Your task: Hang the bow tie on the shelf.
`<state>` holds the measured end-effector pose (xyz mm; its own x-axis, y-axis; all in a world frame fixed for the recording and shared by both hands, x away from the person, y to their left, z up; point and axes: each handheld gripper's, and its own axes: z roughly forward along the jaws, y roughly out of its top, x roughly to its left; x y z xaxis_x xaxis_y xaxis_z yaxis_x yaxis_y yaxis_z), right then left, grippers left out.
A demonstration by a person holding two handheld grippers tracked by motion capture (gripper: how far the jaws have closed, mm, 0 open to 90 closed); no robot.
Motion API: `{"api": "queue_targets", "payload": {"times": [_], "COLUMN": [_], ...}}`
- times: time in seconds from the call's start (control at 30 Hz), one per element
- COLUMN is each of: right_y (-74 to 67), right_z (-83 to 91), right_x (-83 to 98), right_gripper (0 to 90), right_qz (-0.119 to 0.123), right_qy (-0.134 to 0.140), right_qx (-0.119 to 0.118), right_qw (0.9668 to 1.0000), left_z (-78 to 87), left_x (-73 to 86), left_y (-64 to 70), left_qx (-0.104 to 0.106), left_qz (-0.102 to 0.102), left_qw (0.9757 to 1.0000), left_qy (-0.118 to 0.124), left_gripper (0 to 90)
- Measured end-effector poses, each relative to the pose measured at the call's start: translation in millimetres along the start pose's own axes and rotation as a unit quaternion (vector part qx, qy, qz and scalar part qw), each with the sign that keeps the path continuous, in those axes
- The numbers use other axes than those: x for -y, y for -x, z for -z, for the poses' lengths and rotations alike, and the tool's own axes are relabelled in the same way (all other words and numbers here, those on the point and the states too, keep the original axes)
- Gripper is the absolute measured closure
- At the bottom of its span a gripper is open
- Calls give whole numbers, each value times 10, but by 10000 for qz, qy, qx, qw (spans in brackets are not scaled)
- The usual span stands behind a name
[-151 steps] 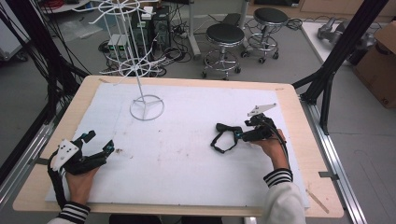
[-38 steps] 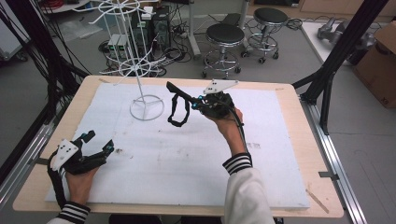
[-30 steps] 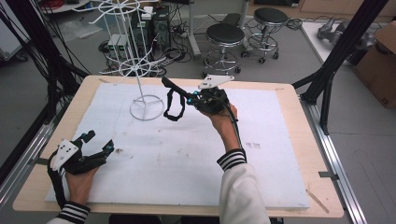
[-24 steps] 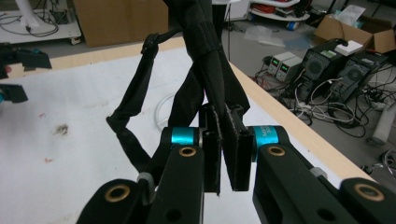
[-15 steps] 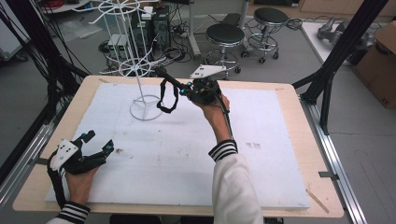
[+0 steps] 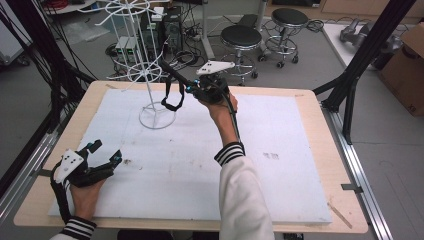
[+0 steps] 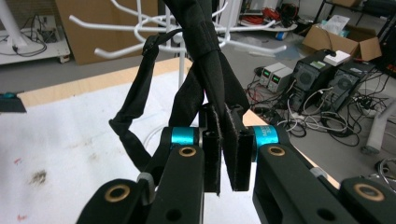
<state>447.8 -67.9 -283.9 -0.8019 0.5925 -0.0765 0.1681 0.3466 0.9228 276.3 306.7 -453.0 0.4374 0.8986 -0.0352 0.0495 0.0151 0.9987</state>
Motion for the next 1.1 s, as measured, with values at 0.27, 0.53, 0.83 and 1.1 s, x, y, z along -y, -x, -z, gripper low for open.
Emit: {"api": "queue_targets", "payload": {"times": [0.27, 0.53, 0.83, 1.1], "right_y": [48, 98, 118, 153], "right_z": [-86, -185, -331, -428], "right_x": [-39, -13, -17, 39], "right_gripper": [862, 862, 862, 861], "right_qz": [-46, -197, -255, -361], "right_qy": [36, 125, 122, 71], "right_qx": [148, 186, 249, 239], "right_qw": [9999, 9996, 9993, 9990], "left_z": [3, 3, 3, 3], "left_x": [0, -1, -1, 0], "left_y": [-4, -5, -6, -6], "left_qx": [-2, 1, 7, 8], "left_qz": [9, 11, 23, 24], "left_qw": [10000, 10000, 10000, 10000], "left_qy": [-12, -15, -21, -17], "left_gripper": [171, 171, 171, 171]}}
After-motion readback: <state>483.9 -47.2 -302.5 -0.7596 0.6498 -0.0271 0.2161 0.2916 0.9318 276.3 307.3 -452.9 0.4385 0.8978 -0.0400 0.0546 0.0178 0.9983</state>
